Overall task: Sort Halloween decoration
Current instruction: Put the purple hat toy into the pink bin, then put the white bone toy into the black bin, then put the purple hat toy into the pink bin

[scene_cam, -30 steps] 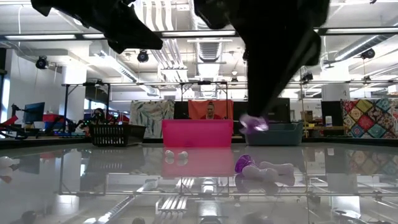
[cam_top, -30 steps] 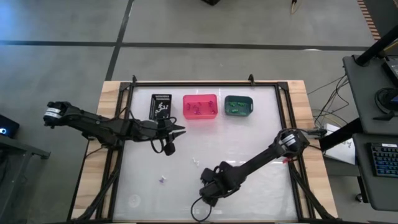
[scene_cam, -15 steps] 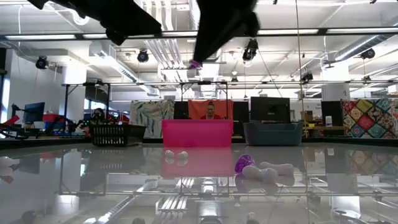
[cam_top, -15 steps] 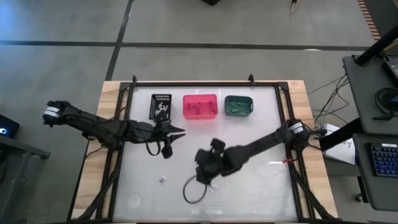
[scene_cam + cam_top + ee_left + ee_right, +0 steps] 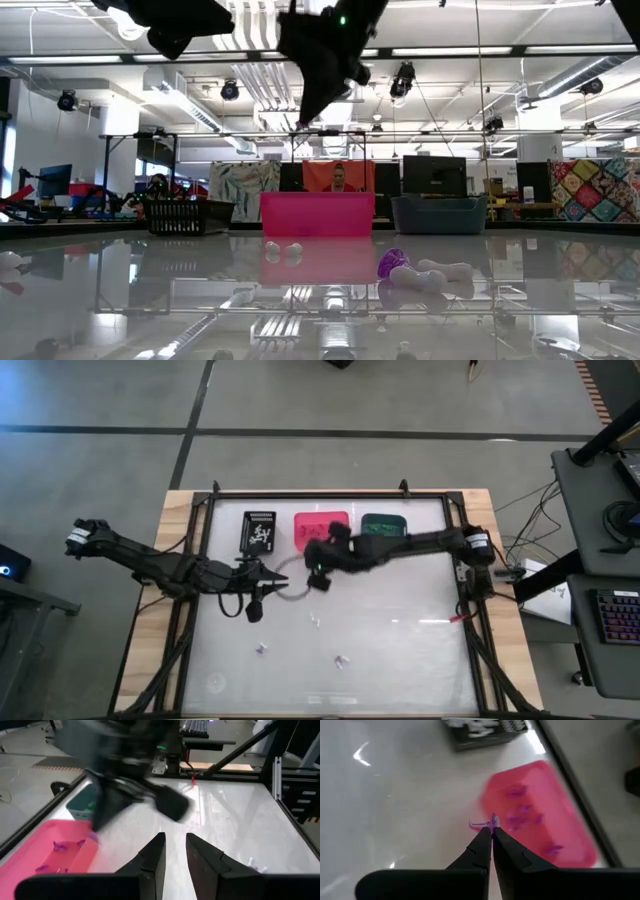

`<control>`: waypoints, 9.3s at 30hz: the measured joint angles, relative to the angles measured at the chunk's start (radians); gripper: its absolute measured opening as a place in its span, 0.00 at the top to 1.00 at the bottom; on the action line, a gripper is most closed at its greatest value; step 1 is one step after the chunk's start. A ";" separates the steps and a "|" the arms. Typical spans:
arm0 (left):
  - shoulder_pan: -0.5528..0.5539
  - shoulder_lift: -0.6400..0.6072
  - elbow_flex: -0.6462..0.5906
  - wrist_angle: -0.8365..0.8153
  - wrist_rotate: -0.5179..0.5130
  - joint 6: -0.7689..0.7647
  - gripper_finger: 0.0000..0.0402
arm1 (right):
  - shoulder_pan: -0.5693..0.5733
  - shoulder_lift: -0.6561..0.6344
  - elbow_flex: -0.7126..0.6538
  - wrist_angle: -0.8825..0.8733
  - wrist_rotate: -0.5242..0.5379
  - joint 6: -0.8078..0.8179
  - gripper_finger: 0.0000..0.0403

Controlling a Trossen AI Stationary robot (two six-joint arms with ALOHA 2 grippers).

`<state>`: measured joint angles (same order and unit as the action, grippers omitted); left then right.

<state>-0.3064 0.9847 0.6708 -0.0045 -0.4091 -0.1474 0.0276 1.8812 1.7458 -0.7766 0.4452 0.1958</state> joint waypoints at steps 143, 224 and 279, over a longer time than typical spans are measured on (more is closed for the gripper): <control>0.138 0.690 0.250 -0.209 0.419 0.550 1.00 | 0.359 -0.505 -0.743 0.528 -0.076 0.276 0.80; 0.213 0.140 -0.055 -0.013 0.113 -0.202 0.84 | 0.358 -0.427 -0.761 0.637 -0.191 0.318 0.80; -0.092 0.161 -0.051 0.042 -0.158 -0.310 0.84 | 0.389 0.000 -0.578 0.684 -0.506 -0.033 0.75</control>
<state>-0.3988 1.1457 0.6201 0.0378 -0.5676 -0.4570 0.4170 1.8816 1.1677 -0.0926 -0.0605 0.1631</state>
